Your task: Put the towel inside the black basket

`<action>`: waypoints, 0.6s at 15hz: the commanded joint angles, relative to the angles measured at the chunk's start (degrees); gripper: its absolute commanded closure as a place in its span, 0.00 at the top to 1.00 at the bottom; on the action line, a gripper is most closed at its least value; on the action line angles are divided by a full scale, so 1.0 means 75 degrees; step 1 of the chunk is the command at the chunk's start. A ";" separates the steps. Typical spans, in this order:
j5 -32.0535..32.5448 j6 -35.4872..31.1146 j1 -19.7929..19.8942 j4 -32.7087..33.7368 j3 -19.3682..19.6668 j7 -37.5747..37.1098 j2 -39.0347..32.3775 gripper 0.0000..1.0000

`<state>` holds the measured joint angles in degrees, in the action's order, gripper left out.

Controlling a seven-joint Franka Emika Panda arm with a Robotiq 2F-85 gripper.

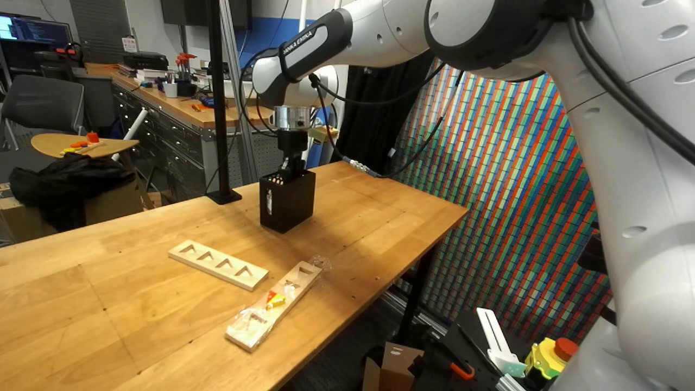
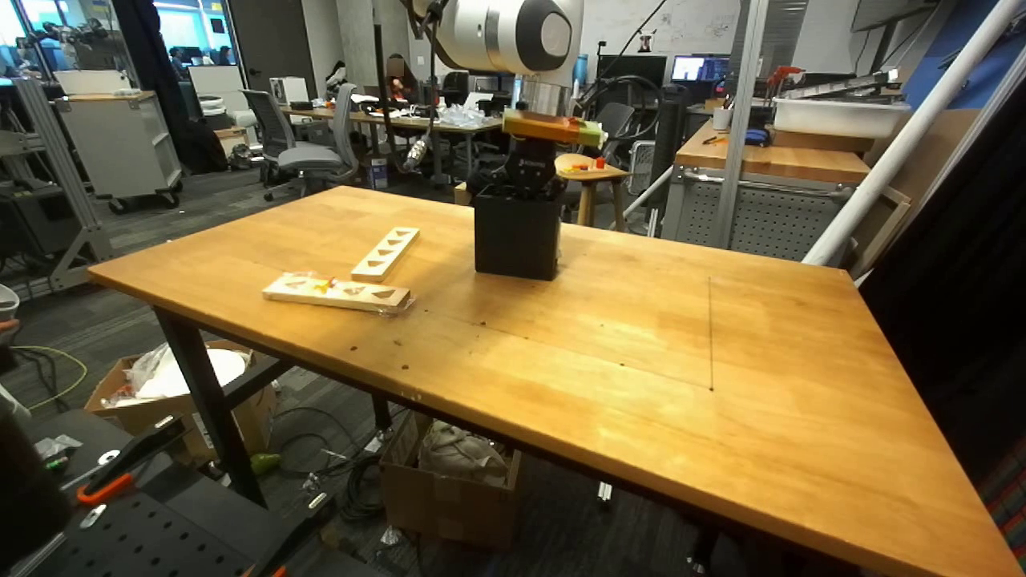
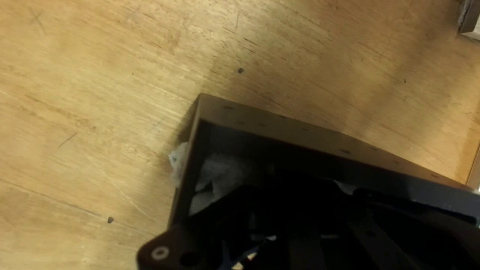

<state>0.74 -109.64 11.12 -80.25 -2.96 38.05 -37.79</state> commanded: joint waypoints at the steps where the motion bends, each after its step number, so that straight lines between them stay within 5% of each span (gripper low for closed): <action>1: -0.0160 -0.0142 0.0055 0.0133 -0.0044 0.0221 -0.0136 0.00; 9: -0.0594 -0.0408 0.0092 0.0142 -0.0211 0.0335 -0.0485 0.00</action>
<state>-1.69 -110.98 11.13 -80.12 -3.64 38.86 -39.29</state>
